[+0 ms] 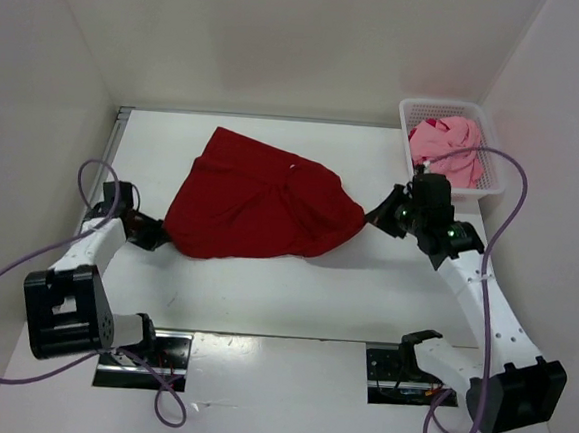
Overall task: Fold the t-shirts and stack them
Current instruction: Flatten out the tshirt
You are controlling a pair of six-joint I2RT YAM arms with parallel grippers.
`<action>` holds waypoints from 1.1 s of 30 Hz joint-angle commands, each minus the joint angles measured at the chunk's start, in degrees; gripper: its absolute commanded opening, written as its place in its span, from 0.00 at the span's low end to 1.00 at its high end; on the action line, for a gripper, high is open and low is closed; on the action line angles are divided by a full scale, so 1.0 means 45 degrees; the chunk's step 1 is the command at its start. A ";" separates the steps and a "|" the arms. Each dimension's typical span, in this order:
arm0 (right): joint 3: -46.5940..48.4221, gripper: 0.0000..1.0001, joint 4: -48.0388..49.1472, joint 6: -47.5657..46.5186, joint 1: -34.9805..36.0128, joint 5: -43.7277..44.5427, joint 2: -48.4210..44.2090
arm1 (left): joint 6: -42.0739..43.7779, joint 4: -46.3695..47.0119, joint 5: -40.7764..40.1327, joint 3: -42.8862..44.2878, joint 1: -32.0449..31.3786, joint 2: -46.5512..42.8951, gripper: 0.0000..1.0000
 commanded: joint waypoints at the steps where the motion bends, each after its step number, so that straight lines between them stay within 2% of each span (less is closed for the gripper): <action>1: 0.2919 0.00 -0.0162 -0.0611 0.0136 0.1639 0.0708 | 0.0316 -0.0785 -0.0135 0.2613 -0.1301 -0.1418 0.00; 7: 0.8290 0.00 -0.1179 -0.1411 0.0136 0.3812 0.1684 | 0.1174 -0.1801 0.0470 0.8294 -0.1677 -0.1128 0.00; 8: 0.8954 0.00 -0.1179 -0.1413 0.0136 0.4259 0.1822 | 0.1523 -0.2016 0.0471 1.0508 -0.1677 -0.0932 0.00; 11: 1.2132 0.00 -0.1316 -0.1647 0.0136 0.5022 0.2194 | 0.2071 -0.2700 0.0354 1.3704 -0.1677 -0.0267 0.00; 12: 1.2763 0.00 -0.1316 -0.1783 0.0136 0.5025 0.2388 | 0.2074 -0.2876 0.0238 1.5531 -0.1677 -0.0111 0.00; 16: 1.6083 0.00 -0.1881 -0.1921 0.0136 0.5026 0.3170 | 0.2326 -0.3443 0.0101 1.8451 -0.1677 0.0184 0.00; 20: 1.8700 0.00 -0.1883 -0.2194 0.0757 0.5142 0.3618 | 0.2445 -0.3853 -0.0794 2.0114 -0.1677 0.0301 0.00; 25: 2.0288 0.00 -0.1765 -0.2897 0.1855 0.6412 0.4595 | 0.2601 -0.3972 -0.1404 2.0473 -0.1677 0.0671 0.00; 28: 1.9920 0.00 -0.1396 -0.3462 0.1855 0.6801 0.5259 | 0.2738 -0.3836 -0.1678 1.9559 -0.1677 0.0983 0.00; 30: 1.8828 0.00 -0.0869 -0.3931 0.1855 0.6920 0.5978 | 0.2855 -0.3429 -0.1813 1.8796 -0.1677 0.1100 0.00; 33: 1.7732 0.00 -0.0555 -0.4206 0.1661 0.6434 0.7382 | 0.2855 -0.2803 -0.1932 1.6727 -0.1677 0.1646 0.00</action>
